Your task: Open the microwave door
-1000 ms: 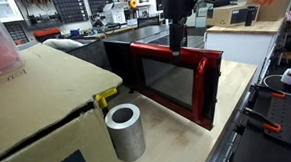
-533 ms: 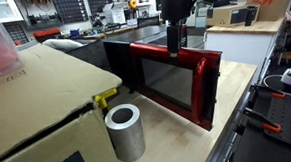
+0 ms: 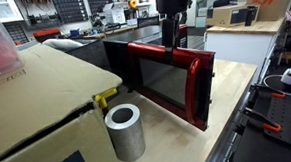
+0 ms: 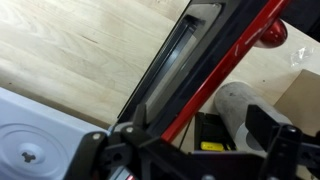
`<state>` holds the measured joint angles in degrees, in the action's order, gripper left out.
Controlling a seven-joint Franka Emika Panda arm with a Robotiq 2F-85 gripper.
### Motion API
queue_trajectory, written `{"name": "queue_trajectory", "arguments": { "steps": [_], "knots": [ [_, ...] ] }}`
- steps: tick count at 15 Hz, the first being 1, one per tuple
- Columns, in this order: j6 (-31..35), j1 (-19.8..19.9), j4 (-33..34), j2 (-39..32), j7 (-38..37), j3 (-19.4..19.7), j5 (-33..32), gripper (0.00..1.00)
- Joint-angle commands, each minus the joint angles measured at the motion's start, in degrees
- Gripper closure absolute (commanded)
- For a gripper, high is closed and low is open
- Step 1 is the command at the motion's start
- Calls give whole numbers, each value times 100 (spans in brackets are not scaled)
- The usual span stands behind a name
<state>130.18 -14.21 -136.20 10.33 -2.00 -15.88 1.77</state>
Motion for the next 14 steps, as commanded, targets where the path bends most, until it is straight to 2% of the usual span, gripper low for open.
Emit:
{"name": "queue_trajectory", "arguments": {
  "steps": [1, 7, 14],
  "knots": [
    [-359, -199, 297, 314, 117, -41, 217, 0],
    [-743, -371, 552, 795, 207, 45, 420, 0],
    [-1203, -162, 505, 1117, 302, 367, 326, 0]
  ]
}}
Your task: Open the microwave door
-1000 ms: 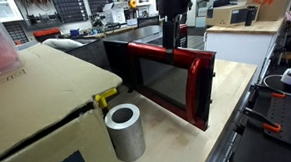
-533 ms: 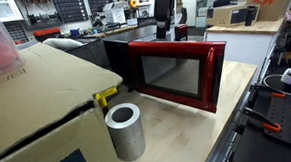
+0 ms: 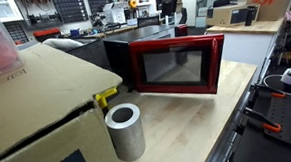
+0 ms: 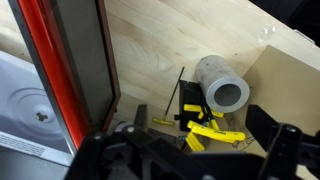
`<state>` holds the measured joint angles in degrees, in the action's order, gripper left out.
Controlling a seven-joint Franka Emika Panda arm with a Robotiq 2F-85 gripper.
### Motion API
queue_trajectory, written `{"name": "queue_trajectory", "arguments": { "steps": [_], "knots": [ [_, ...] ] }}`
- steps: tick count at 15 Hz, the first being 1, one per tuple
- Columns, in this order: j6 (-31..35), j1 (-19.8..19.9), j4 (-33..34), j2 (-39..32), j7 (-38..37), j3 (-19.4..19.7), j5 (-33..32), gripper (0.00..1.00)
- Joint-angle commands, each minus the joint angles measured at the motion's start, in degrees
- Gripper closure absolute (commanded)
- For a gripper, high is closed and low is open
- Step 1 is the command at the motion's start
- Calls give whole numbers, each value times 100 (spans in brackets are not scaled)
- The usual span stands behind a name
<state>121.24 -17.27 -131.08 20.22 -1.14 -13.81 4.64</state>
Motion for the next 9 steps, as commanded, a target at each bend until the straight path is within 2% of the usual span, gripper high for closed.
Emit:
{"name": "queue_trajectory", "arguments": {
  "steps": [1, 4, 9],
  "knots": [
    [-415, 221, -23, 138, 199, 218, -15, 0],
    [-643, 490, -68, 42, 222, 410, -176, 0],
    [-557, 898, -169, -423, 561, 732, -474, 0]
  ]
}}
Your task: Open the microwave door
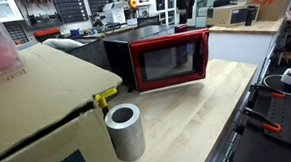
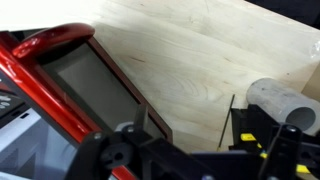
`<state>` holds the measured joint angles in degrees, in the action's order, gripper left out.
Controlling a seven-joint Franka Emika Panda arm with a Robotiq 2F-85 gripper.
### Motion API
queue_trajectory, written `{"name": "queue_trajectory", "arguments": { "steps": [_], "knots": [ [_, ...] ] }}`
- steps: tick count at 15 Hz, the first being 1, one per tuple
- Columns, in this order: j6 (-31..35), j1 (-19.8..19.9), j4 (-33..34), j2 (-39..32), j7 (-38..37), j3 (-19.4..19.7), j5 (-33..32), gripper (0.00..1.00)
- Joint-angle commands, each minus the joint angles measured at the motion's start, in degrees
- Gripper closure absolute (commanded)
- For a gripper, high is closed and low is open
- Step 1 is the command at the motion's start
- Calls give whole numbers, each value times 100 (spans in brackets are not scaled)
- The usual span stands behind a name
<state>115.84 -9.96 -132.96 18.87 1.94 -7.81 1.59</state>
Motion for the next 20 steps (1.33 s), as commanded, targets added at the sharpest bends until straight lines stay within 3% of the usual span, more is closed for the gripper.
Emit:
{"name": "queue_trajectory", "arguments": {
  "steps": [1, 6, 15, 20],
  "knots": [
    [-51, 233, 44, -393, 322, 176, -260, 0],
    [42, 405, 84, -814, 593, 317, -473, 0],
    [-46, 567, 290, -835, 1369, 507, -788, 0],
    [143, 749, 397, -771, 1132, 631, -1146, 0]
  ]
}}
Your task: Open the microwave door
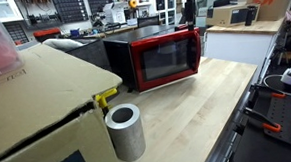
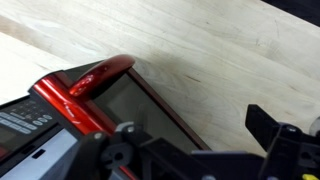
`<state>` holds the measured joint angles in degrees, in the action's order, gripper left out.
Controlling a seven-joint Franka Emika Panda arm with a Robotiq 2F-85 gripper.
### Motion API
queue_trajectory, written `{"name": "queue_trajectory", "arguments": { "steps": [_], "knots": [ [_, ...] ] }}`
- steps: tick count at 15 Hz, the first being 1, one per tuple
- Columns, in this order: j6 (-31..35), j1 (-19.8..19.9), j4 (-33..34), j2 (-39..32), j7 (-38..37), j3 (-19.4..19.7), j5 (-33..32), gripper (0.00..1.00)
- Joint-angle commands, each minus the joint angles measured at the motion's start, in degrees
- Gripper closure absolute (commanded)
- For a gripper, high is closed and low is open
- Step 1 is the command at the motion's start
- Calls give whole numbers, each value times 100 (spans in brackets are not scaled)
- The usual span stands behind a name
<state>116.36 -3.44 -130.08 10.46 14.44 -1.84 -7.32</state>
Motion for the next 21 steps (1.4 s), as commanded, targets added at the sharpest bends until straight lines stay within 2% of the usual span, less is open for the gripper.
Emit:
{"name": "queue_trajectory", "arguments": {
  "steps": [1, 4, 10, 21],
  "knots": [
    [93, 135, 169, 104, -215, 33, -399, 0],
    [85, 244, 318, 108, -516, 26, -742, 0],
    [268, 419, 401, -105, -1664, 30, -1027, 0],
    [192, 406, 454, -191, -1662, 61, -892, 0]
  ]
}}
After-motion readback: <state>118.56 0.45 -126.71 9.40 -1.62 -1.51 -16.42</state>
